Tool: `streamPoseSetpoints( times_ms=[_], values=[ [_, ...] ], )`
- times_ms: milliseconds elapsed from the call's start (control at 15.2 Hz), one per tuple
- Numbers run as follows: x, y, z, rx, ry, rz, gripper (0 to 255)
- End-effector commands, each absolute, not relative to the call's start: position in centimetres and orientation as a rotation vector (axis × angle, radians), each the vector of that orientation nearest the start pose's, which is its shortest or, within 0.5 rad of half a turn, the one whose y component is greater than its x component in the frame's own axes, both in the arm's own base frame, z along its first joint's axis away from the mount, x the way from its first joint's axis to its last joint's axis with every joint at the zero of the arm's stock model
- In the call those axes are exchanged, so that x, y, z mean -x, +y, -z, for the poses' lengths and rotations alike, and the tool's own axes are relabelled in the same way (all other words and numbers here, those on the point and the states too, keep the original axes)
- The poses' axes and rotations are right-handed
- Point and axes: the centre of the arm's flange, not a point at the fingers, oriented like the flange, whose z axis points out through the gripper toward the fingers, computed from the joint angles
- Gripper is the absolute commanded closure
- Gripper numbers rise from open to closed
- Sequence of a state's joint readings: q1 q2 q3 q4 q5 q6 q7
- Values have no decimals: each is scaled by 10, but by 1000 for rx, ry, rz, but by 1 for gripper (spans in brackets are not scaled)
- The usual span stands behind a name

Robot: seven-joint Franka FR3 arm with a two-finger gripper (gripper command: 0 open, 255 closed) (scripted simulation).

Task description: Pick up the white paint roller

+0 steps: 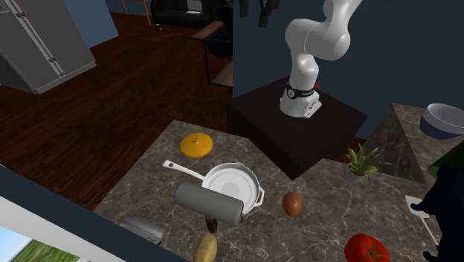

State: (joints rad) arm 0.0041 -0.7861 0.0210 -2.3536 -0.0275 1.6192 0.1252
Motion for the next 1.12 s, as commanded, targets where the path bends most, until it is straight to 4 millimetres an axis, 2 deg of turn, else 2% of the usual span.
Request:
streamPoseSetpoints(
  times_ms=[0, 528, 1056],
  values=[
    [-312, 7, -596, 3175, 167, 87, 0],
    [-372, 80, -538, 3182, 391, 33, 0],
    [-439, 144, -475, 3173, 617, -21, 0]
  ],
)
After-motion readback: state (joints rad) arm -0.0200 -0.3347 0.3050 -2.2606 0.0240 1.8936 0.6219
